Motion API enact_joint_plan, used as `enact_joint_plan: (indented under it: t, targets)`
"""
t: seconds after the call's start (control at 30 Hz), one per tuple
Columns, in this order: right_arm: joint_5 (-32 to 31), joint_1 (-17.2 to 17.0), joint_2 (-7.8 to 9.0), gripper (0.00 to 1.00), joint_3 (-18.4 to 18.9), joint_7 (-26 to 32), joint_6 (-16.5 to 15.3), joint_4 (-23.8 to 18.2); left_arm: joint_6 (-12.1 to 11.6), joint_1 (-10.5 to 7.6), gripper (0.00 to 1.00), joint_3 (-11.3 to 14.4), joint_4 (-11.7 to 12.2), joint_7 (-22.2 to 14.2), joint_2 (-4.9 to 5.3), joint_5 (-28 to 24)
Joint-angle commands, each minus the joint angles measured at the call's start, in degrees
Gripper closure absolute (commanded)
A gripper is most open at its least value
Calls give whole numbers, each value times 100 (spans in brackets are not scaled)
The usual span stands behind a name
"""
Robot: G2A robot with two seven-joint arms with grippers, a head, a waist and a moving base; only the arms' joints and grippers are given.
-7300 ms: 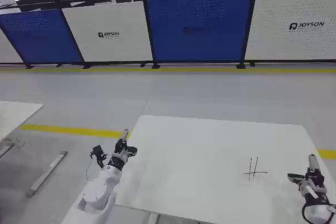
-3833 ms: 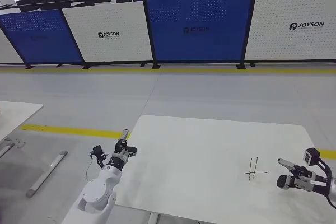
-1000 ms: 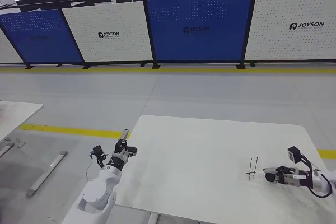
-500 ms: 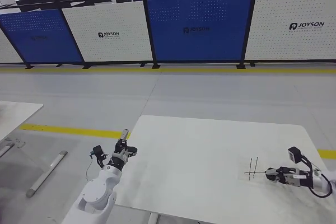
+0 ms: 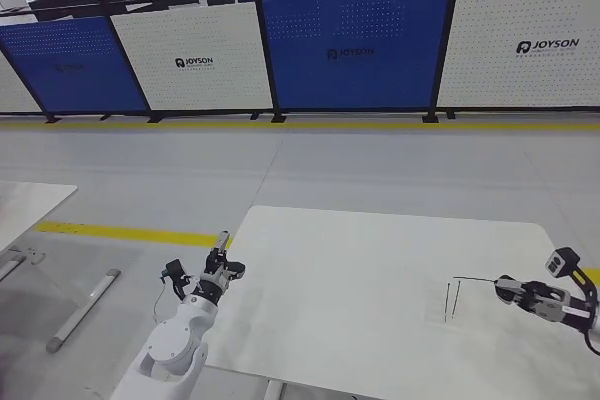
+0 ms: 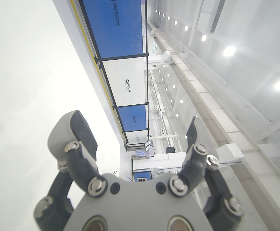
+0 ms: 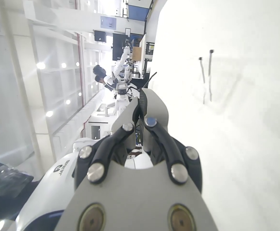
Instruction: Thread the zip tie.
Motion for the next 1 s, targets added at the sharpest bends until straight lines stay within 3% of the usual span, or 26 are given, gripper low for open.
enact_joint_plan:
  t: [0.0, 0.2, 0.4, 0.6, 0.67, 0.7, 0.97]
  targets:
    - [-12, 9, -2, 100, -5, 0, -2, 44, 0, 0, 0, 0, 0, 0, 0, 0]
    - [-1, -9, -5, 100, -8, -38, 8, 37, 0, 0, 0, 0, 0, 0, 0, 0]
    - [695, -316, -152, 100, -194, -266, 136, -618, 0, 0, 0, 0, 0, 0, 0, 0]
    - [718, -243, -347, 100, -704, -645, 142, -1315, 0, 0, 0, 0, 0, 0, 0, 0]
    - [739, -198, -442, 100, -1015, -603, 286, -1474, 0, 0, 0, 0, 0, 0, 0, 0]
    - [667, -150, -481, 100, -1183, -492, 407, -1473, 0, 0, 0, 0, 0, 0, 0, 0]
    - [667, -150, -481, 100, -1183, -492, 407, -1473, 0, 0, 0, 0, 0, 0, 0, 0]
